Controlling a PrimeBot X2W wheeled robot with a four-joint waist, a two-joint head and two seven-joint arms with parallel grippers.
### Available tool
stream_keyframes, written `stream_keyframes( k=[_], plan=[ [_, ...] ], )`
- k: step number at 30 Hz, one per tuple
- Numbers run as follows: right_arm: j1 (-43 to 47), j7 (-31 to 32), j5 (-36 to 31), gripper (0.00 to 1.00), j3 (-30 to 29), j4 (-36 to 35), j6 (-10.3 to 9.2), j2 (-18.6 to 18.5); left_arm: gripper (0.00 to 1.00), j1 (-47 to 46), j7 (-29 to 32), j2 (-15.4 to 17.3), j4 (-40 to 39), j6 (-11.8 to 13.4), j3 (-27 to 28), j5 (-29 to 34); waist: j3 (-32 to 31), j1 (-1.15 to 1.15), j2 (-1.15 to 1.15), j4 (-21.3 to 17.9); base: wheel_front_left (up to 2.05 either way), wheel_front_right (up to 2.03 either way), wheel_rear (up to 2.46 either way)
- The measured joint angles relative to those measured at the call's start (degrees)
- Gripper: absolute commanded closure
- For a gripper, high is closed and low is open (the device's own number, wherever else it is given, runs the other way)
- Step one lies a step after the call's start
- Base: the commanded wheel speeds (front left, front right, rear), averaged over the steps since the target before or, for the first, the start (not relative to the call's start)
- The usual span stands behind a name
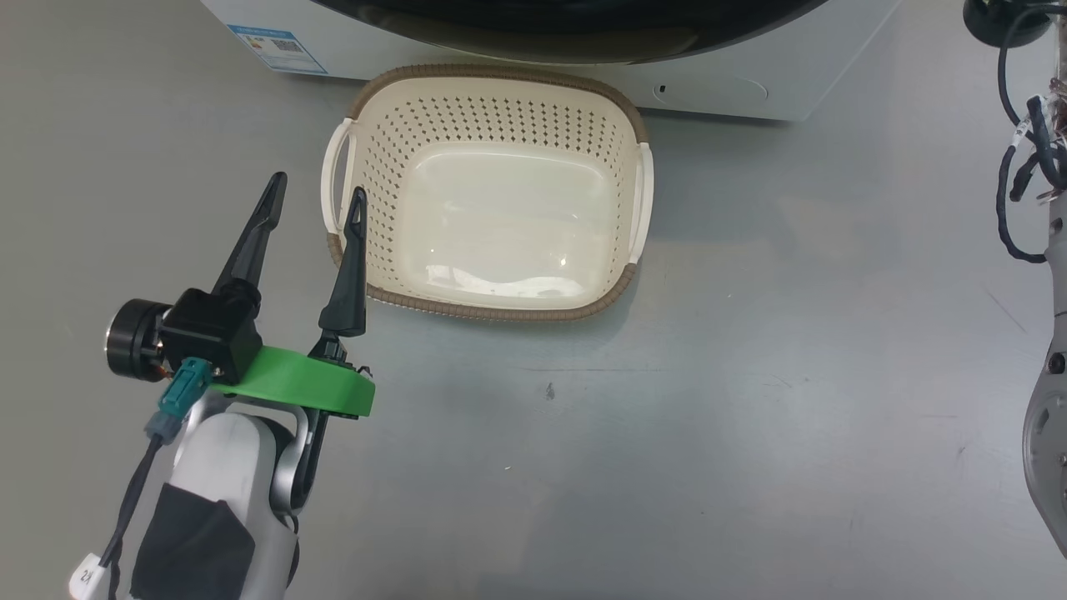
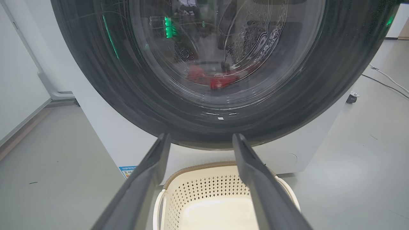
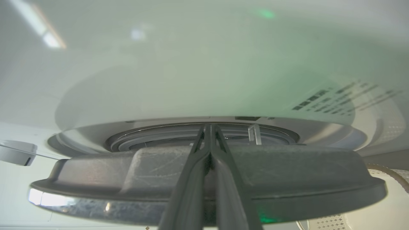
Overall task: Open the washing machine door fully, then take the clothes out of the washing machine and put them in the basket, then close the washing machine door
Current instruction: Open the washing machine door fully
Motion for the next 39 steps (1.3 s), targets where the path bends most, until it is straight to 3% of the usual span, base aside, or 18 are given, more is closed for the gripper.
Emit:
stream_keyframes(
  k=[20, 39],
  plan=[
    [2.66, 12.15, 6.43, 1.0, -0.57, 3.44, 1.09, -0.34, 0.0, 0.05, 0.0, -0.15, 1.83, 0.05, 0.38, 0.83, -3.25, 0.0, 0.0, -1.12, 0.0, 0.0, 0.0],
    [12.36, 17.24, 7.91, 1.0, 1.2, 4.15, 1.89, 1.66, 0.0, 3.18, 0.0, -0.16, 3.97, 0.07, -0.31, 0.83, -9.77, -0.01, 0.0, -1.86, 0.0, 0.0, 0.0]
  ],
)
